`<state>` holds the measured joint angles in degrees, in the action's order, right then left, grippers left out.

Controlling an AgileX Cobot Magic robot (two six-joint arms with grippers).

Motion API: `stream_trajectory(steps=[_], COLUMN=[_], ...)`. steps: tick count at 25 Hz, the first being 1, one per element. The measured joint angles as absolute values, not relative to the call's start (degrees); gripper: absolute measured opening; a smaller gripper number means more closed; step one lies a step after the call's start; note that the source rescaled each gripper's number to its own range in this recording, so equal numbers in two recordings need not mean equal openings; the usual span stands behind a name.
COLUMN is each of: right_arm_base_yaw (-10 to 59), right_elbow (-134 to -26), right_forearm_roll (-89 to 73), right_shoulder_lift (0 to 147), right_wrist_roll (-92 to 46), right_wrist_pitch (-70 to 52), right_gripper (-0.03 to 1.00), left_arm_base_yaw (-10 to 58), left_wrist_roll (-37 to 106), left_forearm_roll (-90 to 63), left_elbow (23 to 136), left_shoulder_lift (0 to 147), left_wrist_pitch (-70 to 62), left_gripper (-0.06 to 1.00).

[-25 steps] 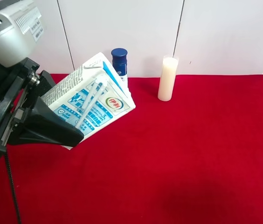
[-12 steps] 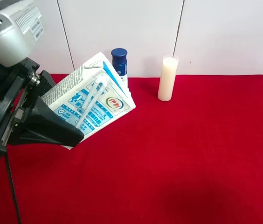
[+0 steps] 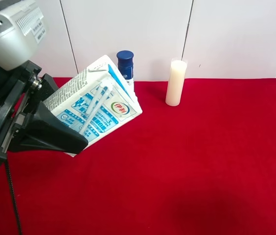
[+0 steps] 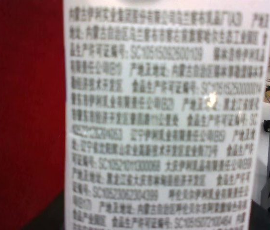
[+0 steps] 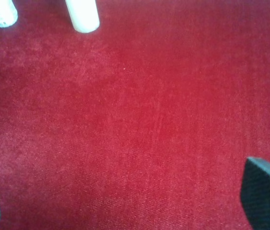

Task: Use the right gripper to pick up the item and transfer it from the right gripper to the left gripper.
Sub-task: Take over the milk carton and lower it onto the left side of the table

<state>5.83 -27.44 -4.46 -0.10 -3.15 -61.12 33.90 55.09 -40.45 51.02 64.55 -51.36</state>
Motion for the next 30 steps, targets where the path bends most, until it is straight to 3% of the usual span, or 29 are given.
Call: stream_trajectory(steps=[15, 30], right_arm_base_yaw=[5.8, 5.8], right_elbow=[-27.4, -27.4], right_forearm_roll=[-4.5, -4.5], right_shoulder_lift=[-0.1, -0.1], right_wrist_roll=[-3.2, -3.2], right_wrist_pitch=[-61.1, -61.1], right_gripper=[1.0, 1.0], left_arm_base_yaw=[33.9, 33.6], left_wrist_roll=[54.9, 51.0], left_forearm_roll=[-40.5, -37.0], left_elbow=[51.0, 51.0], left_shoulder_lift=[65.1, 77.4], left_wrist_pitch=[-47.8, -41.1], left_gripper=[0.0, 0.0])
